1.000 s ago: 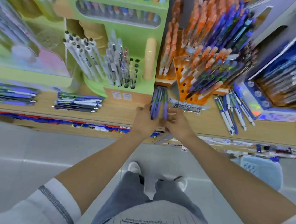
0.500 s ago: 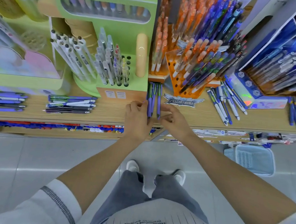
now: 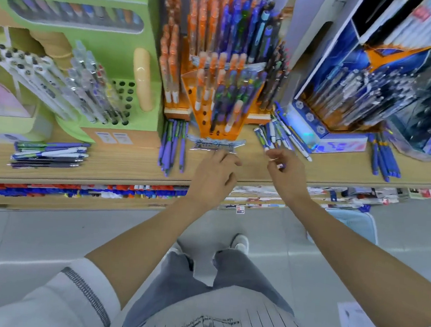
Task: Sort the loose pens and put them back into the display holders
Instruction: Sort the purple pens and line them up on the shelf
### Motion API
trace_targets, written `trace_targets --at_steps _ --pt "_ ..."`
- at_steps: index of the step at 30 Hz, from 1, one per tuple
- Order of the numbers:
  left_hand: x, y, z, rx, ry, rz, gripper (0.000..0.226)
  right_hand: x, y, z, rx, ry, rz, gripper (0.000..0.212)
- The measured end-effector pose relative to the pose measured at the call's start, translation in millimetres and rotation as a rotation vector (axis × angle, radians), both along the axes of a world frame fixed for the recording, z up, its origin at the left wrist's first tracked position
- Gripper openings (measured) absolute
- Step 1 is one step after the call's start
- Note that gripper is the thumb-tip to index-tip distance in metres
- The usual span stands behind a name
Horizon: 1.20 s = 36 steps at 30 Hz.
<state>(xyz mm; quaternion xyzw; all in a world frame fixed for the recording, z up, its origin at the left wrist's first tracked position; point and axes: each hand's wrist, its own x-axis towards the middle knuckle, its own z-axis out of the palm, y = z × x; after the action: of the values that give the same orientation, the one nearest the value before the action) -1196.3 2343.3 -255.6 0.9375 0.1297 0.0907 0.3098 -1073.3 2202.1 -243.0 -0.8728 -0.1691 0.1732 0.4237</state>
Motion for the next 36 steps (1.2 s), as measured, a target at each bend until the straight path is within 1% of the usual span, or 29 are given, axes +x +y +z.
trace_targets --at_steps 3,5,8,10,12,15,18,21,23,26,29,31,33,36 --pt "28.4 -27.3 -5.5 0.002 0.089 -0.084 0.038 36.7 -31.7 -7.1 -0.167 -0.176 0.036 0.029" --pt "48.9 -45.8 -8.8 -0.017 0.175 -0.090 0.048 58.5 -47.6 -14.1 -0.275 -0.258 0.120 0.034" --pt "76.4 -67.0 -19.7 0.047 0.279 -0.130 0.058 75.4 -58.4 -25.9 -0.386 -0.229 0.236 0.041" --pt "86.9 -76.1 -25.5 0.102 0.358 -0.125 0.060 81.0 -60.9 -33.1 -0.426 -0.237 0.290 0.048" --pt "88.3 -79.7 -26.5 0.118 0.381 -0.055 0.056 84.6 -59.8 -35.5 -0.392 -0.195 0.329 0.047" --pt "83.3 -79.2 -23.0 0.143 0.267 0.080 0.043 88.1 -55.7 -34.2 -0.303 -0.170 0.391 0.046" --pt "78.3 -74.5 -20.8 0.148 0.208 0.154 0.036 89.8 -52.0 -34.6 -0.247 -0.156 0.336 0.036" --pt "80.4 -70.5 -17.5 0.116 0.221 0.232 0.030 92.0 -45.0 -34.7 -0.224 -0.172 0.276 0.026" --pt "85.0 -69.9 -14.6 0.073 0.246 0.277 0.031 91.8 -37.7 -32.4 -0.276 -0.162 0.290 0.030" --pt "93.9 -69.4 -13.7 0.041 0.314 0.338 0.045 90.9 -27.7 -30.1 -0.412 -0.191 0.292 0.039" --pt "98.3 -67.8 -14.3 -0.005 0.358 0.350 0.051 91.6 -24.5 -24.6 -0.467 -0.191 0.308 0.032" --pt "96.8 -65.2 -15.8 -0.052 0.343 0.347 0.048 93.6 -26.3 -22.3 -0.450 -0.157 0.300 0.024" --pt "94.3 -62.1 -17.1 -0.058 0.341 0.344 0.044 95.4 -30.1 -22.2 -0.389 -0.139 0.272 0.020" --pt "94.0 -57.6 -17.4 -0.062 0.346 0.355 0.038 98.3 -33.2 -23.1 -0.303 -0.176 0.228 0.027"
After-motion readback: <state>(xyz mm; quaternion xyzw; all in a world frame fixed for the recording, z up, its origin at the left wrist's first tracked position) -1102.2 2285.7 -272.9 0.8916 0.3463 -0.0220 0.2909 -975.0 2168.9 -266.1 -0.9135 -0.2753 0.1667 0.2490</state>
